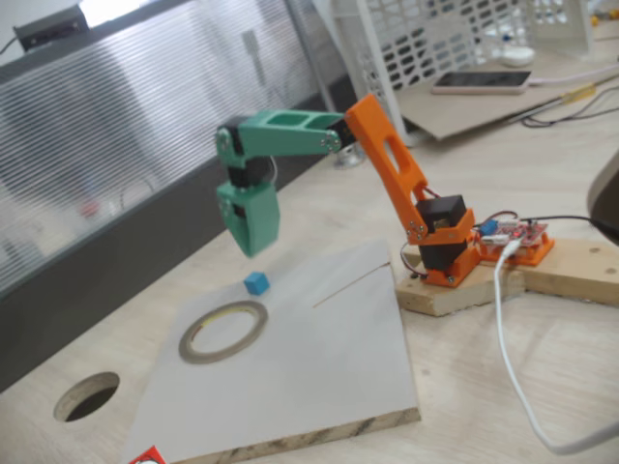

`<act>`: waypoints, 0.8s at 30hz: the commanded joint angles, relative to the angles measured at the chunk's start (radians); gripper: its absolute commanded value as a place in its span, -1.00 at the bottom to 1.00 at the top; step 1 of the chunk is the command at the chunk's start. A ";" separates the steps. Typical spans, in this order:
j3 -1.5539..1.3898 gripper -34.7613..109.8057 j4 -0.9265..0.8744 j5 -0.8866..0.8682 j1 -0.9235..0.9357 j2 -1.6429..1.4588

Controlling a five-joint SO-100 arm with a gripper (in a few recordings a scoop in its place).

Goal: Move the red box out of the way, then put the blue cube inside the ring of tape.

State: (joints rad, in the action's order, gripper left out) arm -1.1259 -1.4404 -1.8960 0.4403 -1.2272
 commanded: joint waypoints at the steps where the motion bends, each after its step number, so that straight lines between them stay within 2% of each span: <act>1: 0.018 -0.52 0.003 -0.011 -0.028 0.008; 24: 0.005 -0.52 0.000 -0.012 -0.057 0.005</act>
State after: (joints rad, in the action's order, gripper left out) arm -1.1275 -1.4404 -1.8960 0.3804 -1.1980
